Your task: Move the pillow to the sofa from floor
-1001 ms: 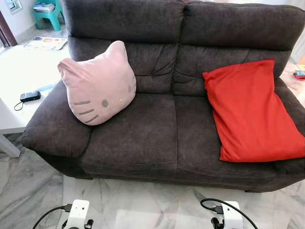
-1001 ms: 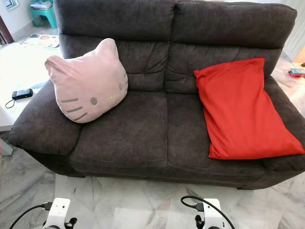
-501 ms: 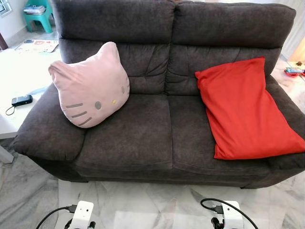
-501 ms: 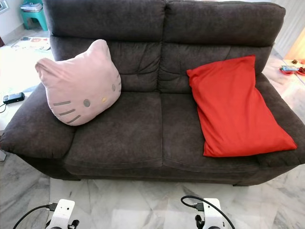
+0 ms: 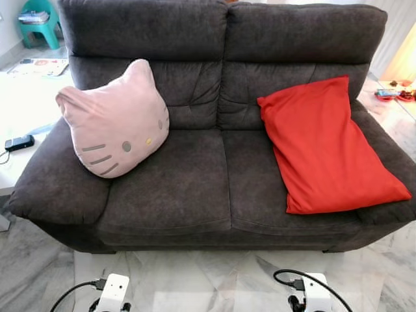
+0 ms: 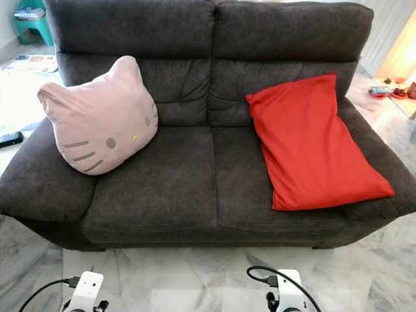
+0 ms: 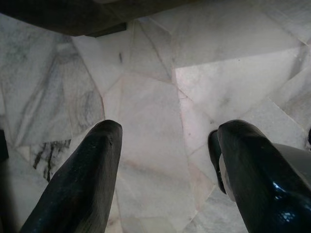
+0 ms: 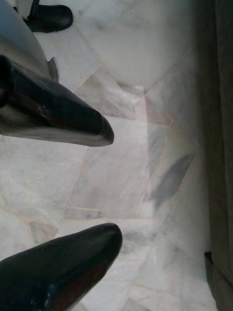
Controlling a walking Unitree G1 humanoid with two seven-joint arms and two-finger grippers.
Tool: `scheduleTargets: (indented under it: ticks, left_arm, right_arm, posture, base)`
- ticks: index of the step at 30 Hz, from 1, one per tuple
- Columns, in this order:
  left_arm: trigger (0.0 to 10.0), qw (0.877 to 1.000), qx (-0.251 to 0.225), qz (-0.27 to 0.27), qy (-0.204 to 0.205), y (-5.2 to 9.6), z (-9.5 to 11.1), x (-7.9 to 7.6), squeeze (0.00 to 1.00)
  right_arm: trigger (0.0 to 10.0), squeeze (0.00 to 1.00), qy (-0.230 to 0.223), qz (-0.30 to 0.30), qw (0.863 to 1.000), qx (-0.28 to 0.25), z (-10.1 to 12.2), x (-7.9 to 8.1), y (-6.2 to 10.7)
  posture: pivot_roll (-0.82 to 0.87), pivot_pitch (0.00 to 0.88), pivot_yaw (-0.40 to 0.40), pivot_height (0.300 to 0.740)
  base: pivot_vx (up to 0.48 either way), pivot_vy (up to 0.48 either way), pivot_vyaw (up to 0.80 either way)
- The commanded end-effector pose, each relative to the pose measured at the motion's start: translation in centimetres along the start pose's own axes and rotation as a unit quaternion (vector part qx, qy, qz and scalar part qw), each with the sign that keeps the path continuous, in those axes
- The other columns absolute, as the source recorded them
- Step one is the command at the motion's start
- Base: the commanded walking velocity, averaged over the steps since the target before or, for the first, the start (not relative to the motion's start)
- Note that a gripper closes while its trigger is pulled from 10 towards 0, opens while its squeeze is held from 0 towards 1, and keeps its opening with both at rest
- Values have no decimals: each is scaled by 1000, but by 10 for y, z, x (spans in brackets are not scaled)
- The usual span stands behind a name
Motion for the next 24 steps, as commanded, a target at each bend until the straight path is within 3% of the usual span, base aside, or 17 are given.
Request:
scheduleTargets:
  ticks: [1, 13, 17, 21, 24]
  left_arm:
    - [10000, 1000, 10, -1, -6, 1, -5, -2, 0]
    - [10000, 1000, 5, -2, -18, 1, -3, -2, 0]
    - [10000, 1000, 4, -2, -21, 0, -2, -3, 0]
    - [10000, 1000, -3, -4, -22, 0, 2, -5, 0]
    - [10000, 1000, -7, -4, -22, 0, 5, -5, 0]
  right_arm:
    - [10000, 0, -3, -5, 1000, 7, -3, -3, 1]
    - [10000, 0, -3, -4, 1000, 7, -3, -2, 0]
    - [10000, 0, -3, -4, 1000, 7, -3, -2, 0]
    - [10000, 0, -3, -5, 1000, 7, -3, -2, 0]
    - [10000, 0, -3, -5, 1000, 7, -3, -2, 0]
  posture:
    - [2, 43, -34, 740]
    - [1, 44, -34, 740]
    - [2, 45, -35, 740]
    - [2, 44, -35, 740]
    - [1, 44, -35, 740]
  base:
    - [0, 0, -800]
    - [0, -82, -800]
    - [0, -480, -800]
    - [0, 0, -800]
    - [0, -454, -800]
Point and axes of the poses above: a point about 5 cm out from each wrist's last joint towards the gripper, its own y axis pointing back from the gripper into the wrist, its own z axis along the axis of the wrist's last joint, x = y × z, the point moved 3 cm from there along -y, pointing out of the wrist towards the gripper, and after that the axes turned 10 degrees about -y, right-handed, at the moved point
